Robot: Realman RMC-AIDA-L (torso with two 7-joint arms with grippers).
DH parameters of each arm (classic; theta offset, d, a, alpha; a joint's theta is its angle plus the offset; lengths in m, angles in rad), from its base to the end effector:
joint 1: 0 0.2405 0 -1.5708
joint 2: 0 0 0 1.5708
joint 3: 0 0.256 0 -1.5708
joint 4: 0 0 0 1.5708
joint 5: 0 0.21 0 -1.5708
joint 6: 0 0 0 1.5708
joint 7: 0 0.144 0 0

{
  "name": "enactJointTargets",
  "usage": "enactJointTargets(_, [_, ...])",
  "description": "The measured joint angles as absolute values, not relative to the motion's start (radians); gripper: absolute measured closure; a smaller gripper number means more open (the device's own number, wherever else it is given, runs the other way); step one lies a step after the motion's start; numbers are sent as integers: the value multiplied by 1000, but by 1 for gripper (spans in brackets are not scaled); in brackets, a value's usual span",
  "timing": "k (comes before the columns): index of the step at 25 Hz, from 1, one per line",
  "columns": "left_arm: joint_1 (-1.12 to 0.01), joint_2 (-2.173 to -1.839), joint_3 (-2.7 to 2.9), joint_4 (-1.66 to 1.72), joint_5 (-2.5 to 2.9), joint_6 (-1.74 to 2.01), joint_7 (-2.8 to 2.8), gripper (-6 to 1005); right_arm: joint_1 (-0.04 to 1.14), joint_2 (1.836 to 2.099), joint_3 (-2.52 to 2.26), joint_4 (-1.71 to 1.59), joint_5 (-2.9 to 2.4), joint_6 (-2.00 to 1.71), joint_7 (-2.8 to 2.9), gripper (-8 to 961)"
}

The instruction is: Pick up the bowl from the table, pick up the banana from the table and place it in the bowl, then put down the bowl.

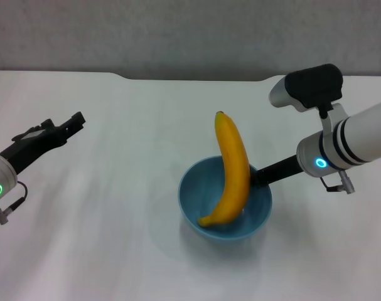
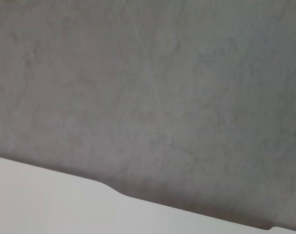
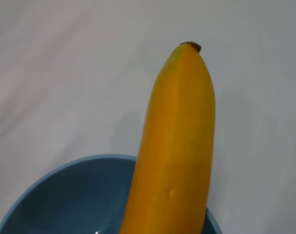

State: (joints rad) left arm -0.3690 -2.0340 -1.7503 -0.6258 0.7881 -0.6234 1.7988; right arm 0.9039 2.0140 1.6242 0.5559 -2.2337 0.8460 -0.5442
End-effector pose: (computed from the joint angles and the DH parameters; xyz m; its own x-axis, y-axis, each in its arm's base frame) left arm -0.3103 0.3841 0.0090 0.3906 0.3620 0.8464 0.9174 -0.2285 -0.3257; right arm 0.2008 0.4316 -0.0672 0.6358 -0.7652 -0.1012 -0.7106 -0.5290 -0.4639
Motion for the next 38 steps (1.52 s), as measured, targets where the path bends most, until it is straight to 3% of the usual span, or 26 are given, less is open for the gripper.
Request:
enactJointTargets(16, [-365, -2034, -1750, -626, 779, -626, 1792, 176, 887, 2013, 1623, 555, -2207, 849, -543, 866])
enactJointTargets(21, [-359, -2034, -1750, -628, 774, -626, 1792, 177, 879, 2013, 1624, 555, -2207, 844, -543, 696])
enactJointTargets(26, [-349, -2033, -1758, -627, 774, -626, 1797, 178, 853, 2010, 1625, 597, -2211, 842, -545, 447])
enactJointTargets(38, [-310, -2032, -1789, -608, 732, -719, 1800, 180, 652, 2007, 1634, 942, -2216, 910, -551, 329])
